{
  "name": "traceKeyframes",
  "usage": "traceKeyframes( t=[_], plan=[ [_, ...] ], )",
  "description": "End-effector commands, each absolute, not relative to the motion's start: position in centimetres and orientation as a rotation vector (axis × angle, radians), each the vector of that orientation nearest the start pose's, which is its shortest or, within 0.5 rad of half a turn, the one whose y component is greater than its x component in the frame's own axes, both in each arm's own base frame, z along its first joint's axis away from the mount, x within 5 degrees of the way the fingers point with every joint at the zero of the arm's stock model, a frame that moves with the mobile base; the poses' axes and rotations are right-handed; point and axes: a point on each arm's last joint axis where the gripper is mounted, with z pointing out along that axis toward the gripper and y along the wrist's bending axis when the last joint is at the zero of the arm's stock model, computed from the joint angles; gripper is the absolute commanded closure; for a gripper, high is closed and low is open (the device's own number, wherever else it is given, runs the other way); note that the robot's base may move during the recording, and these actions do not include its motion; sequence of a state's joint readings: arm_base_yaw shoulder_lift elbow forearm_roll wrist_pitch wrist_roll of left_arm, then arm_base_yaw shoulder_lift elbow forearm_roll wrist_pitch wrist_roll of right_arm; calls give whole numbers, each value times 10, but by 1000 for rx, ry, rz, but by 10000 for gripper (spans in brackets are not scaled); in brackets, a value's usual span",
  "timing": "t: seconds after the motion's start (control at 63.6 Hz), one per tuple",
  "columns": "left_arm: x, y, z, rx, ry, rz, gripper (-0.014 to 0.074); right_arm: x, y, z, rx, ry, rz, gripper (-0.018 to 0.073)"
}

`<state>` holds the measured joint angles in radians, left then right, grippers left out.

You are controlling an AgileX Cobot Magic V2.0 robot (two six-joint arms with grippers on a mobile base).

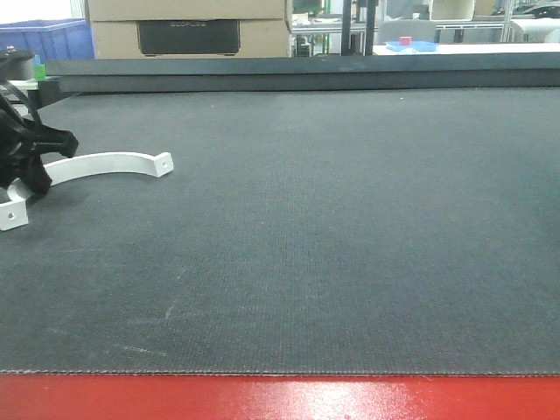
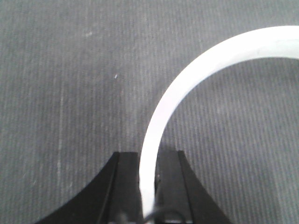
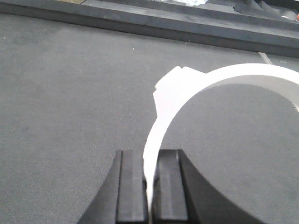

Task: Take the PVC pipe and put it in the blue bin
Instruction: 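Lift the pipe off the table with both grippers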

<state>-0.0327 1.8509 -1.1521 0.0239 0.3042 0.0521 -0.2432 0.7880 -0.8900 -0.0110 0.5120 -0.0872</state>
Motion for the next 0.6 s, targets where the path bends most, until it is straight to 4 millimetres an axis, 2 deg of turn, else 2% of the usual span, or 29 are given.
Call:
traceKeyframes(
  t=[0.0, 0.173, 0.315, 0.472, 0.582],
  plan=[
    [383, -12, 210, 133, 2425, 33, 707, 144, -37, 398, 135, 1844, -248, 727],
    [370, -11, 253, 127, 2321, 35, 707, 132, -32, 405, 151, 1797, -209, 727],
    [351, -11, 292, 118, 2236, 36, 707, 117, -28, 409, 148, 1776, -210, 727],
    [319, -10, 339, 103, 2105, 31, 707, 101, -24, 412, 145, 1757, -212, 727],
    [291, -10, 360, 72, 2030, -3, 707, 90, -21, 414, 144, 1729, -209, 727]
  ],
)
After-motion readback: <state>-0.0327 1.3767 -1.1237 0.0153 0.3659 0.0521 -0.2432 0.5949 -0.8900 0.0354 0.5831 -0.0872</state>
